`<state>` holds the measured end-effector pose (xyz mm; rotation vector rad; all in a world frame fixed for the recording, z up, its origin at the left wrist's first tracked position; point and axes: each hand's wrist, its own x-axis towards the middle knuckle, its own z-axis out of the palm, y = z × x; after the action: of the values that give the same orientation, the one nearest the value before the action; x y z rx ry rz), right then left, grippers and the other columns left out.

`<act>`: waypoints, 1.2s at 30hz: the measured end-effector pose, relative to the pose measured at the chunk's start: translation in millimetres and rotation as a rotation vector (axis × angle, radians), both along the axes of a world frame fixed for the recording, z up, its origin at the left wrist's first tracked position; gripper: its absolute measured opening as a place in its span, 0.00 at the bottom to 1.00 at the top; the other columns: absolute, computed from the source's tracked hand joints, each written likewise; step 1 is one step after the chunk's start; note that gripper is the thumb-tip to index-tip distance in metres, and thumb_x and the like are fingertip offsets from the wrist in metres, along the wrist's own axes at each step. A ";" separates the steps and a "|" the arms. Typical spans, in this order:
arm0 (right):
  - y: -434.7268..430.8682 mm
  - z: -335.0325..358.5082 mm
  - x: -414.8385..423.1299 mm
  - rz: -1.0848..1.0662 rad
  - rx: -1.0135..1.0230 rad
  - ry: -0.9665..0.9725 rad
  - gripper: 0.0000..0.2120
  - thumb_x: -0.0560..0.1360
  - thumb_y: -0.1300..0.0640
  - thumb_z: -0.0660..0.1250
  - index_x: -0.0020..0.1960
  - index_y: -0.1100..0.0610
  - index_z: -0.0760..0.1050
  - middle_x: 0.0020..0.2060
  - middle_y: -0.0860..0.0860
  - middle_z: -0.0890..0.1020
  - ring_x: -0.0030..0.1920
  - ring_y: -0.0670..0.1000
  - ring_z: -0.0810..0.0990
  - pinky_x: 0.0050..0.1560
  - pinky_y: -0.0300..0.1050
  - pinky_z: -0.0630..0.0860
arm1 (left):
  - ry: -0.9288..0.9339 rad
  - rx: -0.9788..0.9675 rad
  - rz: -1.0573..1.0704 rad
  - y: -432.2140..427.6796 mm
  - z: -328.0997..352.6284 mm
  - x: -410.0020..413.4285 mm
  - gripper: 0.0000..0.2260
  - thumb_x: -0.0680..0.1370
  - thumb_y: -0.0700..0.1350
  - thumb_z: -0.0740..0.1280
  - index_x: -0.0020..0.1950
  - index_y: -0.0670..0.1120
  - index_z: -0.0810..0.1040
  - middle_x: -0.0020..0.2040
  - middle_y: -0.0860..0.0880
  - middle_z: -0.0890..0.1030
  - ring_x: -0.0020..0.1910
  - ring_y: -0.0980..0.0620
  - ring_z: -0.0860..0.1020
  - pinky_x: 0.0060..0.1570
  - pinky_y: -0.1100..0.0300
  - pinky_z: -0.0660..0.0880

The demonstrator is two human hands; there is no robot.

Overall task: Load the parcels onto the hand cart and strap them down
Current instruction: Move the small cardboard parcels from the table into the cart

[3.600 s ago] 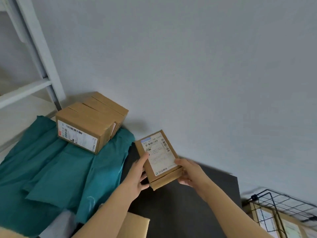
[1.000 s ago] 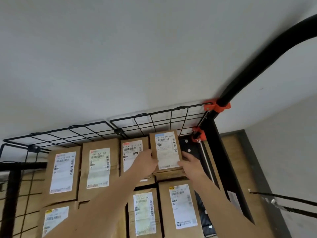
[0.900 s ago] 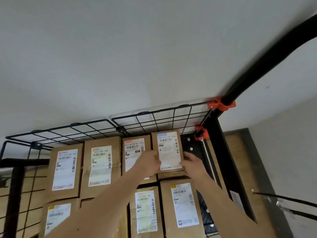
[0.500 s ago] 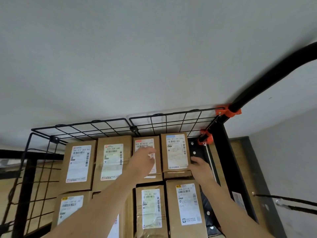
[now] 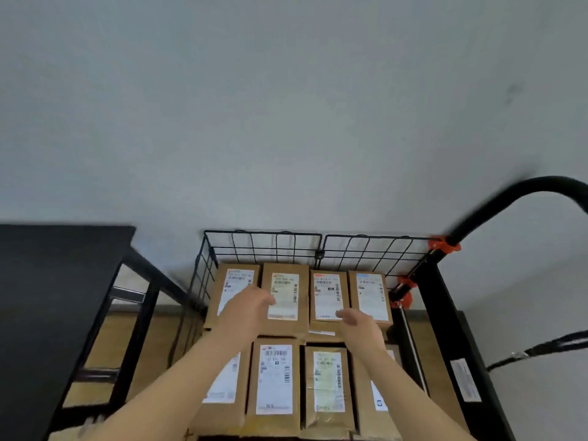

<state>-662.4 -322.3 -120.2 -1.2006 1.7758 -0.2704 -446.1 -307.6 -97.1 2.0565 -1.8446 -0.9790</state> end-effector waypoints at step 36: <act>125.2 158.3 597.6 0.709 -0.315 -0.242 0.13 0.75 0.62 0.63 0.58 0.53 0.78 0.55 0.50 0.79 0.51 0.47 0.74 0.52 0.38 0.69 | -0.256 -0.337 0.481 242.3 151.2 506.4 0.13 0.80 0.39 0.60 0.60 0.51 0.76 0.63 0.54 0.73 0.59 0.56 0.74 0.59 0.63 0.71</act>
<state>-64.8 -197.1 38.1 -1.8518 1.0352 -0.2634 60.3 -65.3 54.1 2.3139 -1.3789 -0.2744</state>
